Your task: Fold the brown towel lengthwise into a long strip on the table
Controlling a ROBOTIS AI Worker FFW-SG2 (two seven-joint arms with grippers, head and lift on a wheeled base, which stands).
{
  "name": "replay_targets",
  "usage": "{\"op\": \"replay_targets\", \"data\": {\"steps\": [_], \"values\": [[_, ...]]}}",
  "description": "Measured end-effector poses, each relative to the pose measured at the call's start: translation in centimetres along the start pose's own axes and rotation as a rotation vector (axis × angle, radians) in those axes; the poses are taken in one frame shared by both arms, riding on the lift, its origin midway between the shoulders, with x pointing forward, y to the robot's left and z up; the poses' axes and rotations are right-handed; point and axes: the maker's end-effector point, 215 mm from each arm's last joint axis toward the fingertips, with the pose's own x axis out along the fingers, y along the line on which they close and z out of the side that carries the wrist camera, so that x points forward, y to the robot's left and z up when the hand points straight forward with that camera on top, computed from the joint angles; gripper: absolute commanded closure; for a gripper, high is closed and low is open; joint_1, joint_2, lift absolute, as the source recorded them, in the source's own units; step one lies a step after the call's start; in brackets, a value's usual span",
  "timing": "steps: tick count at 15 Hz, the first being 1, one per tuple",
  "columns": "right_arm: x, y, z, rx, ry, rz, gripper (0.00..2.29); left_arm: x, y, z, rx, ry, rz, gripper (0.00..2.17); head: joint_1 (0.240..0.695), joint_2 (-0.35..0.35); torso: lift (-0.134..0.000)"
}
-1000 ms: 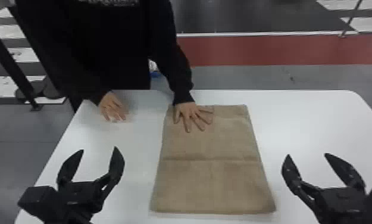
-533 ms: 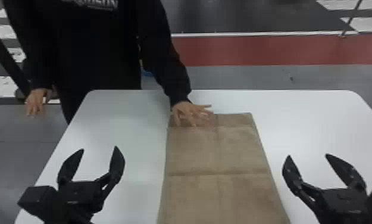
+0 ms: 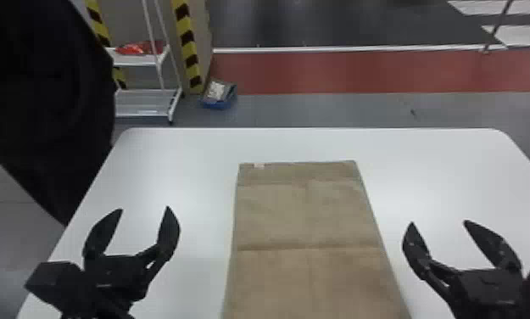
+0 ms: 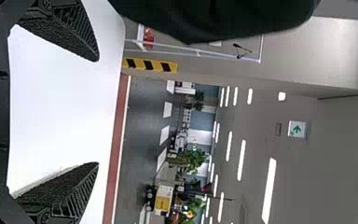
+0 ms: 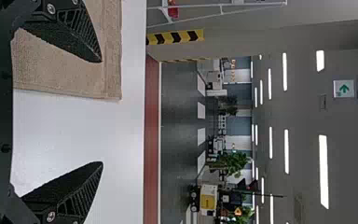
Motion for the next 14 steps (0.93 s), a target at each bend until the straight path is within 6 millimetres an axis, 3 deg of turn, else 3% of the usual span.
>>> {"op": "replay_targets", "data": {"steps": [6, 14], "values": [[-0.2, -1.7, -0.1, -0.011, 0.007, -0.024, 0.10, 3.2, -3.1, -2.1, 0.018, 0.113, -0.123, 0.15, 0.695, -0.031, -0.094], [0.3, -1.9, -0.7, 0.000, 0.025, -0.024, 0.10, 11.4, -7.8, -4.7, 0.026, 0.314, -0.288, 0.20, 0.695, -0.086, -0.094]]}}
